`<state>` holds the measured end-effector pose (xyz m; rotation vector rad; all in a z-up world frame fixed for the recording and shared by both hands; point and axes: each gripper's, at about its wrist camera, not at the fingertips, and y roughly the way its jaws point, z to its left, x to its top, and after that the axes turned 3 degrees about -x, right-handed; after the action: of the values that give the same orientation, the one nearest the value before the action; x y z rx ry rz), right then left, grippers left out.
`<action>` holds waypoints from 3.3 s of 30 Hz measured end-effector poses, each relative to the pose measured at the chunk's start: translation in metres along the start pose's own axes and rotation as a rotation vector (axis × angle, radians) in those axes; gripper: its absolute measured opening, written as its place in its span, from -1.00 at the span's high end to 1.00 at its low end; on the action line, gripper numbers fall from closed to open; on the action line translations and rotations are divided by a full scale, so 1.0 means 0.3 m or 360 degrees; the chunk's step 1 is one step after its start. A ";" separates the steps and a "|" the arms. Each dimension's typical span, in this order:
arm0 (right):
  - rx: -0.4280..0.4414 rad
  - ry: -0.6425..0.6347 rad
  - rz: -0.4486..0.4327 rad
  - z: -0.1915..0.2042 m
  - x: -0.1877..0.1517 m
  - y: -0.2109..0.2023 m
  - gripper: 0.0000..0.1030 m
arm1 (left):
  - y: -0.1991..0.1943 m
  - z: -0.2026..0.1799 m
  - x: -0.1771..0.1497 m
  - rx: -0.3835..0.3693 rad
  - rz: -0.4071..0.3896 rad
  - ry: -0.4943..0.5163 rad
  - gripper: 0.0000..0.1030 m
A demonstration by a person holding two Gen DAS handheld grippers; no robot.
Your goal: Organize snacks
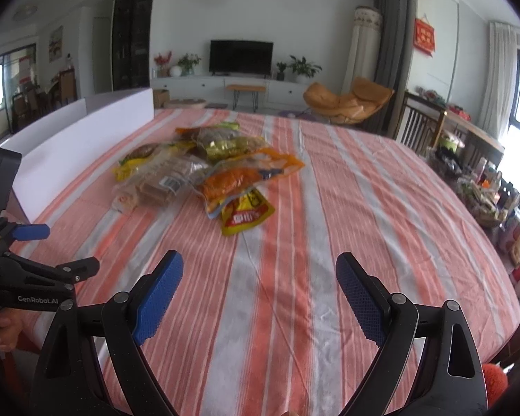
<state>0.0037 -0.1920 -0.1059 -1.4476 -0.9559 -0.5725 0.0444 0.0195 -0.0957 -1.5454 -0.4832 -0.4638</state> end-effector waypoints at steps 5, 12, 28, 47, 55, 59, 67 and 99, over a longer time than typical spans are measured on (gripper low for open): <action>0.0008 0.0049 0.0095 -0.022 -0.020 0.042 -0.79 | 0.032 0.009 -0.012 0.0012 0.0058 0.0008 -1.00; 0.0010 0.0067 0.0167 -0.029 -0.037 0.076 -0.79 | 0.035 0.018 -0.008 -0.0030 0.0065 -0.0013 -1.00; 0.0002 0.0104 0.0335 -0.046 -0.088 0.151 -0.79 | 0.038 0.021 -0.012 -0.0039 0.0032 0.0001 -1.00; 0.0028 0.0136 0.0397 -0.047 -0.120 0.177 -0.79 | 0.034 0.022 -0.016 -0.0039 0.0019 -0.0001 -1.00; 0.0045 0.0164 0.0420 -0.053 -0.113 0.187 -0.81 | 0.046 0.033 0.001 -0.0084 0.0048 0.0063 -1.00; 0.0052 0.0140 0.0390 -0.046 -0.114 0.192 -0.81 | 0.045 0.036 -0.003 -0.0092 0.0019 0.0079 -1.00; 0.0300 0.0227 0.0581 -0.080 0.082 0.265 -0.78 | 0.042 0.036 -0.013 -0.0092 -0.0028 0.0082 -1.00; 0.0180 0.0320 0.0660 -0.316 0.151 0.525 -0.06 | 0.036 0.036 -0.026 -0.0103 -0.0078 0.0087 -1.00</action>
<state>0.1760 -0.2601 -0.1447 -1.4048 -0.5006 -0.3422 0.0441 0.0300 -0.1092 -1.5815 -0.4685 -0.5629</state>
